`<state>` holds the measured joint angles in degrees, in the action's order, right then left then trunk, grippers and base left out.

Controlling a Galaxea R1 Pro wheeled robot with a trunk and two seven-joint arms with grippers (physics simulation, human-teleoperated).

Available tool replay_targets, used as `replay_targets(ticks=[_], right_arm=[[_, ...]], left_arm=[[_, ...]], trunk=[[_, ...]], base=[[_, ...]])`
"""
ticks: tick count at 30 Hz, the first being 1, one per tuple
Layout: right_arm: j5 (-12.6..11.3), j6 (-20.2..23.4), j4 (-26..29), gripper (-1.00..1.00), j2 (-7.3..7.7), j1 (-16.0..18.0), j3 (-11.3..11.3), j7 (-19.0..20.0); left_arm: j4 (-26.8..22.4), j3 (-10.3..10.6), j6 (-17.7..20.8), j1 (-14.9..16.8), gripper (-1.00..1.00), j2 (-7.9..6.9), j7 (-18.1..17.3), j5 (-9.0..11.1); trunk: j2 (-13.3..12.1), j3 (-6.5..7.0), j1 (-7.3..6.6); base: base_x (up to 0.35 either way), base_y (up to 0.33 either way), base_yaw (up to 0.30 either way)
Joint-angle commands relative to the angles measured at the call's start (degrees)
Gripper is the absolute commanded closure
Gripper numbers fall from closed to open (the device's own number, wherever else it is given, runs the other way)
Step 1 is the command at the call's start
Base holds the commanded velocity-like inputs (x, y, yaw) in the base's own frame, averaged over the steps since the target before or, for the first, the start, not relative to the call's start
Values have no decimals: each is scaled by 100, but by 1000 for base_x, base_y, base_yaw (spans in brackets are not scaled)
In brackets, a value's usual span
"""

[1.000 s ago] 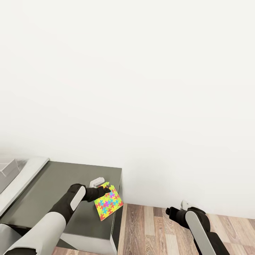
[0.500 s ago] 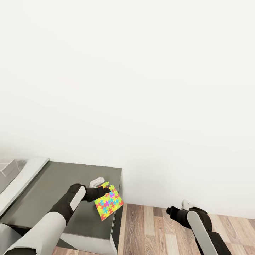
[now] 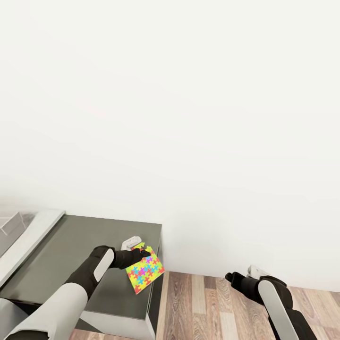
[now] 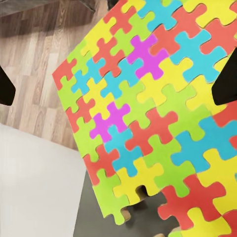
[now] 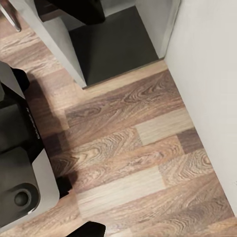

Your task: Put all the toys in the child's room - the three board games (two on the bed and one on the table), the two jigsaw puzzles on the table, and the tennis ball on the table - inside the toy box on the table in the child's room.

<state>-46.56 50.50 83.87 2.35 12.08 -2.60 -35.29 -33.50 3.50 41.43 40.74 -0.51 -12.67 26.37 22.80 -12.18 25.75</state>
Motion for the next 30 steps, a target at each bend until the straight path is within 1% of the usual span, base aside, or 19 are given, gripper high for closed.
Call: replay_targets(ticks=[1,23,27,30], right_arm=[[-58,13,6,-100,-1,5,-1,-55],[-55,13,6,-100,-4,5,-4,-50],[-52,13,6,-100,-6,5,-4,-50],[-51,13,6,-100,-1,5,-4,-49]], left_arm=[[-6,19,13,4,-100,-7,-19,-6],[-31,18,6,4,-100,-20,-43,8],[-98,19,10,4,-100,-26,-49,15],[-255,24,22,4,-100,-27,-51,22]], trunk=[[12,-11,3],[12,-11,3],[12,-11,3],[12,-11,3]], base=[[0,-38,0],[-29,-22,0],[0,0,0],[0,0,0]])
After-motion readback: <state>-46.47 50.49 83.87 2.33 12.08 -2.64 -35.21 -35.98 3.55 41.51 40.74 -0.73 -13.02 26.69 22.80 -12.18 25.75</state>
